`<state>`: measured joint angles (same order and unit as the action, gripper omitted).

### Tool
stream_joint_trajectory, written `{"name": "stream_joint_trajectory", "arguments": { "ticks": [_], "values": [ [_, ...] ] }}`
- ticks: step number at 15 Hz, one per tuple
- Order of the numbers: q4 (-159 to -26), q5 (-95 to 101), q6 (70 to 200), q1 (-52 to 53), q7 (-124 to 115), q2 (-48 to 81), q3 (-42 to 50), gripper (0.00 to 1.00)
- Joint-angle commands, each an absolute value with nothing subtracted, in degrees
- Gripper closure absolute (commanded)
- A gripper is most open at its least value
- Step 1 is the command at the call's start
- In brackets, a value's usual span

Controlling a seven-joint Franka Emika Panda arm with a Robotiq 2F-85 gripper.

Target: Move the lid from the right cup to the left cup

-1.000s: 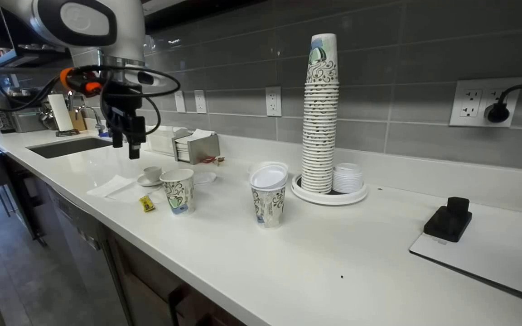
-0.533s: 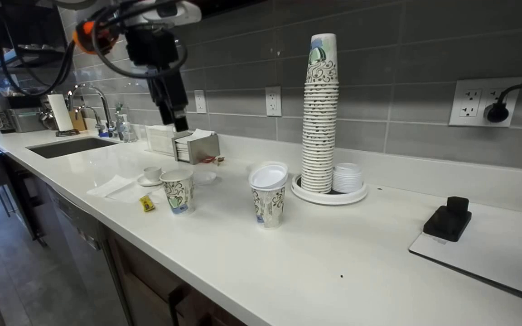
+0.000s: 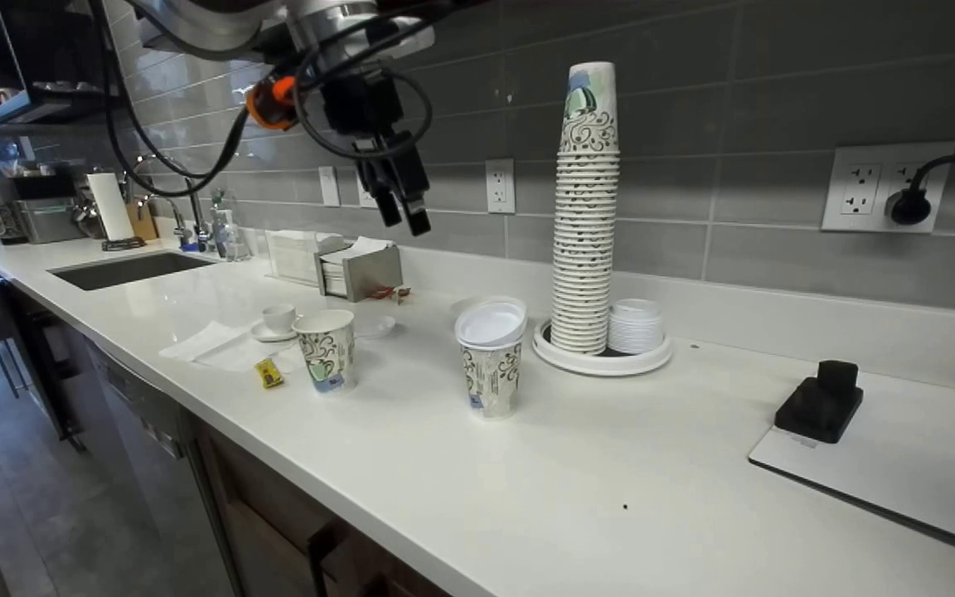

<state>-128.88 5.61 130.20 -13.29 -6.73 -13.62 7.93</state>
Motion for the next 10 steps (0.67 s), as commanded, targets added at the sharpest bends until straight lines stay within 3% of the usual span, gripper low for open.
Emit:
{"name": "stream_joint_trajectory", "arguments": {
  "ticks": [1, 10],
  "values": [
    [-124.6, 8.4, 132.9, -13.6, -13.7, -5.7, 7.9, 0.0],
    [-122.8, 6.8, 133.0, -12.5, -15.5, -0.9, 9.1, 0.0]
  ]
}}
